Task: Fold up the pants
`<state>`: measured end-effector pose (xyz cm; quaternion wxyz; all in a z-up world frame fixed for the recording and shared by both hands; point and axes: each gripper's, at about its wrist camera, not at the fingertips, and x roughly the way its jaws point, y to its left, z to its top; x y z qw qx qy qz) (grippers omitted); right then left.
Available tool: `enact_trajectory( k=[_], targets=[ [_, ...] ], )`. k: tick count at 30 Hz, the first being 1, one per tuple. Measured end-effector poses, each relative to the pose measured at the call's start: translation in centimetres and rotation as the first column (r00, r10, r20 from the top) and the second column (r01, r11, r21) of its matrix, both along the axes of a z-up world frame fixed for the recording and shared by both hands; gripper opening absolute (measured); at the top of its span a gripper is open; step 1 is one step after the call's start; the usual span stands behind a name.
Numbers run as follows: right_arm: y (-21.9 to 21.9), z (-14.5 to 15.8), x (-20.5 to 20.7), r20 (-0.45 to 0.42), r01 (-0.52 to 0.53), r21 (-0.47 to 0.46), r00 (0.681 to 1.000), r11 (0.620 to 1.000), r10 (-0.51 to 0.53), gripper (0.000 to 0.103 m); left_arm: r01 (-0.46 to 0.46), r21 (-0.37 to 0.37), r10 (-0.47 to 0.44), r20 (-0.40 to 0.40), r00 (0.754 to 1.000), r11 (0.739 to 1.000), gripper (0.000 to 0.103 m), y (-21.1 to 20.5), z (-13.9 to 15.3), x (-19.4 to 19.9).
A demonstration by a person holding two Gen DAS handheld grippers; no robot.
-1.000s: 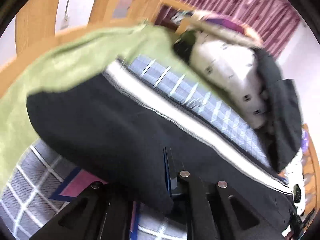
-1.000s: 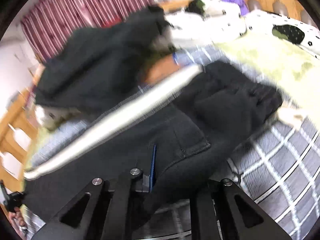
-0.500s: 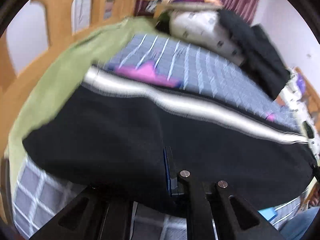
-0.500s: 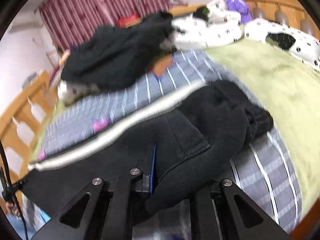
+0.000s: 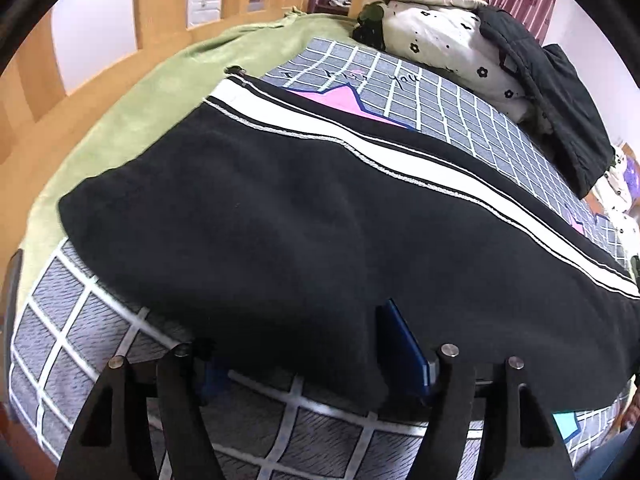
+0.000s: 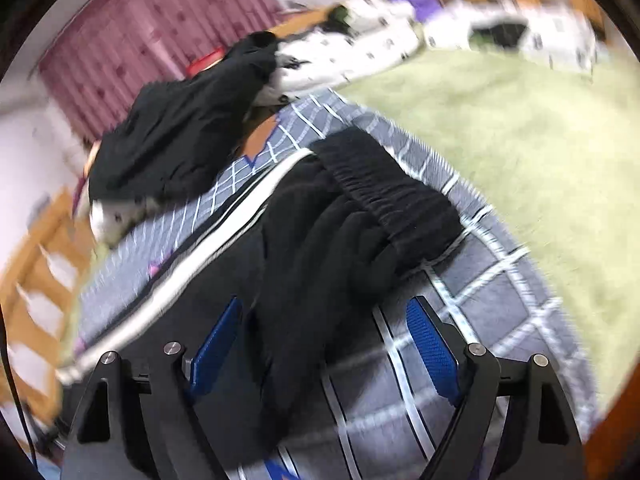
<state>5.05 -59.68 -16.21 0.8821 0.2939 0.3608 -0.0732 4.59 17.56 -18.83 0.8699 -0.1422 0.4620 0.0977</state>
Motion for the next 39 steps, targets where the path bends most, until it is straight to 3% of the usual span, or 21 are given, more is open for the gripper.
enact_trajectory(
  k=[3,5,6,7,9,12,14,16,18,20,27,28,29,30,32,34,37,39],
  targets=[
    [-1.3,-2.3,2.5,-0.013,0.072,0.081,0.997,0.994,-0.071,0.084,-0.034,-0.013,0.034,0.004,0.999,0.999,0.070,0.1,0.3,-0.3],
    [-1.7,-2.1,3.7,-0.003,0.141,0.059,0.990,0.988,-0.141,0.073,-0.049,-0.003,0.049,0.006,0.999,0.999,0.070,0.0,0.3,-0.3],
    [-1.7,-1.6,4.2,0.002,0.187,0.021,0.982,0.982,-0.187,0.055,-0.051,0.009,0.051,0.009,0.999,0.999,0.070,-0.1,0.4,-0.2],
    [-1.7,-1.1,4.4,0.028,0.207,0.000,0.978,0.978,-0.207,0.049,-0.053,0.021,0.053,0.012,0.999,0.998,0.070,-0.2,0.4,-0.2],
    [-1.9,1.3,5.0,0.111,0.133,-0.056,0.986,0.989,-0.127,0.044,-0.058,0.051,0.058,0.014,0.998,0.997,0.070,-0.4,0.4,0.0],
    [-2.3,4.4,3.9,0.219,0.095,-0.135,0.974,0.986,-0.064,0.044,-0.075,0.053,0.074,0.030,0.997,0.996,0.070,-0.3,0.9,-0.1],
    [-3.0,4.7,3.4,0.201,0.099,-0.170,0.978,0.980,-0.064,0.044,-0.085,0.026,0.084,0.039,0.996,0.996,0.070,0.1,0.9,-0.6],
    [-3.9,3.6,3.3,0.140,0.097,-0.195,0.988,0.976,-0.070,0.046,-0.094,-0.005,0.094,0.040,0.995,0.996,0.070,0.6,0.6,-1.3],
    [-4.0,1.7,3.5,-0.004,0.045,-0.206,0.999,0.978,-0.047,0.049,-0.101,-0.015,0.102,0.046,0.994,0.995,0.070,1.1,0.5,-1.9],
    [-4.0,0.7,3.0,-0.078,0.032,-0.201,0.996,0.979,-0.048,0.051,-0.115,-0.032,0.117,0.063,0.991,0.993,0.070,1.9,0.4,-2.6],
    [-1.8,3.0,-2.5,-0.079,0.038,-0.258,0.995,0.965,-0.060,0.056,-0.222,-0.097,0.231,0.096,0.968,0.970,0.073,6.4,-0.7,-1.9],
    [-1.4,3.5,-3.0,-0.083,0.037,-0.268,0.995,0.963,-0.061,0.056,-0.245,-0.090,0.253,0.094,0.963,0.965,0.070,7.1,-0.8,-1.3],
    [-1.0,4.2,-3.2,-0.090,0.036,-0.281,0.994,0.959,-0.063,0.056,-0.255,-0.082,0.262,0.102,0.960,0.964,0.054,7.5,-0.8,-0.8],
    [-0.5,4.5,-3.7,-0.090,0.035,-0.291,0.994,0.956,-0.064,0.056,-0.263,-0.066,0.269,0.107,0.957,0.962,0.026,7.9,-0.7,-0.5],
    [0.3,5.6,-4.0,-0.085,0.038,-0.303,0.994,0.952,-0.067,0.056,-0.255,-0.050,0.259,0.108,0.960,0.966,0.014,8.8,-0.3,0.2],
    [1.5,6.3,-3.8,-0.085,0.028,-0.308,0.995,0.951,-0.057,0.056,-0.252,-0.098,0.264,0.156,0.952,0.963,0.014,9.8,0.7,-0.1],
    [4.1,7.3,-2.8,-0.072,0.004,-0.327,0.997,0.945,-0.029,0.056,-0.206,-0.076,0.212,0.099,0.972,0.976,0.021,10.0,0.2,0.1],
    [6.1,7.7,-1.8,-0.070,-0.031,-0.328,0.997,0.944,0.008,0.056,-0.166,-0.049,0.167,0.030,0.985,0.985,0.048,9.9,-0.6,-0.2]
  ],
)
